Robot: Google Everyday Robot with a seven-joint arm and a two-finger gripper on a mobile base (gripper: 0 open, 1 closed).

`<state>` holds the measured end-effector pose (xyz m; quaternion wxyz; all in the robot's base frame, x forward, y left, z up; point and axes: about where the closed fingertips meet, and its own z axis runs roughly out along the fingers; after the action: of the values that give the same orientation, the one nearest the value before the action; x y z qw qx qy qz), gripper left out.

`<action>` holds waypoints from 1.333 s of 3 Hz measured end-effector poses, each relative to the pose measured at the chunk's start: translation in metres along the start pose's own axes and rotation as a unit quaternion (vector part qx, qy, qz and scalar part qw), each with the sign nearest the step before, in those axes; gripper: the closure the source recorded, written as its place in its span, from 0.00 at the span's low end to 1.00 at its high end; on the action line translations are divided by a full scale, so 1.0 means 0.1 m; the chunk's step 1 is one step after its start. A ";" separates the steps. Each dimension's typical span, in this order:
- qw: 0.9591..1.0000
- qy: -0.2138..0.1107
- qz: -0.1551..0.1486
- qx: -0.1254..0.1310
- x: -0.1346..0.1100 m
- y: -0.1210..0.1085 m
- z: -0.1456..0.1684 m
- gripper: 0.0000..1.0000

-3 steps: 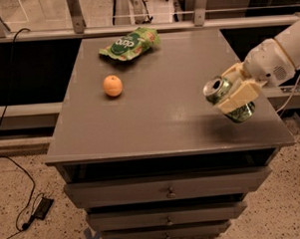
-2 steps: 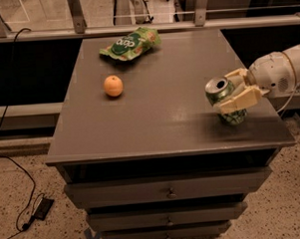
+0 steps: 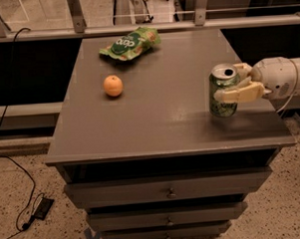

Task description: Place green can upright

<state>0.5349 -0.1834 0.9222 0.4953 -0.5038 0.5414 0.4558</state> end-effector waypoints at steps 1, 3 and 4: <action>1.000 -0.010 0.003 0.007 -0.02 0.00 0.04 1.00; 1.000 -0.012 -0.004 0.015 0.14 0.07 0.11 0.59; 1.000 -0.012 -0.004 0.013 0.13 0.07 0.14 0.35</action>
Offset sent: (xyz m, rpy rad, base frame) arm -0.0162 0.0071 -0.0385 0.0235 -0.0387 -0.0598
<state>0.5294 -0.1701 0.9081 0.5103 -0.4943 0.5388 0.4527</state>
